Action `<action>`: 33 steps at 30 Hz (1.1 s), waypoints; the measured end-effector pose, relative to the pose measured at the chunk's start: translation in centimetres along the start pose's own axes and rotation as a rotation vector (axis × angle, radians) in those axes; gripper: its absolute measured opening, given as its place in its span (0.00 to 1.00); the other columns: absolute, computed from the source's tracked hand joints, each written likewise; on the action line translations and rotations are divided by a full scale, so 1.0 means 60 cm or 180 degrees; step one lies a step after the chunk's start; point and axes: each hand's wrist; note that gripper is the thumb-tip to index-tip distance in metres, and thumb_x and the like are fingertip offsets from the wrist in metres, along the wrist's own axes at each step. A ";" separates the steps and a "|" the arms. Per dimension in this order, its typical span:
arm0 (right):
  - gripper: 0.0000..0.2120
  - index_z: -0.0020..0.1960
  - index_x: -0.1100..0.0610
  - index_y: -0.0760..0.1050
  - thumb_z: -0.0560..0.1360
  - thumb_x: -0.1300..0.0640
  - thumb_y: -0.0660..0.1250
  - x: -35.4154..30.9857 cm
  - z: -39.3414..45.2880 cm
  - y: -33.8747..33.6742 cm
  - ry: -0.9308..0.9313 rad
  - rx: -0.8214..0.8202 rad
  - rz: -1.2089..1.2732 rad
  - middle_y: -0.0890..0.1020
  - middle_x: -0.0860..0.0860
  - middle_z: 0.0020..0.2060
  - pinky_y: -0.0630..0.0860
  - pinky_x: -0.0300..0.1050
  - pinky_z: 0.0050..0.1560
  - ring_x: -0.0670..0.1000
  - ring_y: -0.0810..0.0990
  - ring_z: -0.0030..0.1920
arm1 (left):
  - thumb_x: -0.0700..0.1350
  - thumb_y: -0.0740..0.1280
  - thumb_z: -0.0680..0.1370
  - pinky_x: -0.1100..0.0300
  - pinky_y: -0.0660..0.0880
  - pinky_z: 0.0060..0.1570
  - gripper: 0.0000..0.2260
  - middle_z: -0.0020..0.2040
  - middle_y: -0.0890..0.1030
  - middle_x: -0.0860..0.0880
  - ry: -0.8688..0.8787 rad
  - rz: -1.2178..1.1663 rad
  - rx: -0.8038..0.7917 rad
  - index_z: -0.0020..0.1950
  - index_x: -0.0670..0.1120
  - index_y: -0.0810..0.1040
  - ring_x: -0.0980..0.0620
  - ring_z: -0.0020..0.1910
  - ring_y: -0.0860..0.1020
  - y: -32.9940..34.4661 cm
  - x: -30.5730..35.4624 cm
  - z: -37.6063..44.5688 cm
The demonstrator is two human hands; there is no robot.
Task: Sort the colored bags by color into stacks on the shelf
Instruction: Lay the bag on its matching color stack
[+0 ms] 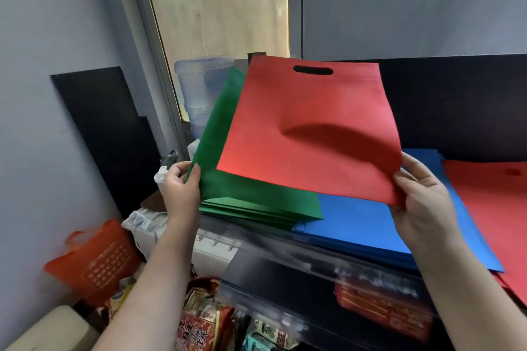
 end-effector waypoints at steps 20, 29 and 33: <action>0.18 0.51 0.52 0.78 0.80 0.69 0.53 0.042 0.005 0.013 -0.0114 0.0335 -0.0360 0.86 0.46 0.39 0.78 0.33 0.38 0.42 0.83 0.39 | 0.52 0.59 0.81 0.58 0.73 0.37 0.14 0.44 0.81 0.48 -0.0171 0.0697 -0.1250 0.50 0.43 0.77 0.52 0.41 0.79 0.043 0.018 0.050; 0.18 0.51 0.52 0.79 0.80 0.70 0.55 -0.045 -0.042 -0.108 -0.0527 0.0965 -0.0939 0.85 0.47 0.39 0.81 0.38 0.45 0.44 0.83 0.40 | 0.34 0.63 0.78 0.65 0.77 0.39 0.09 0.39 0.82 0.50 -0.0180 -0.0238 -0.2239 0.46 0.47 0.76 0.58 0.35 0.80 0.202 0.051 -0.103; 0.18 0.51 0.51 0.78 0.80 0.69 0.54 -0.127 -0.068 -0.182 -0.0676 0.1249 -0.1166 0.85 0.46 0.38 0.80 0.35 0.41 0.43 0.83 0.40 | 0.35 0.63 0.79 0.62 0.79 0.42 0.08 0.39 0.84 0.53 0.0145 -0.0060 -0.2529 0.49 0.49 0.77 0.56 0.39 0.82 0.285 0.056 -0.180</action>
Point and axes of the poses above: each hand's wrist, its own z-axis towards the middle knuckle, its own y-axis out of the palm, x = y × z
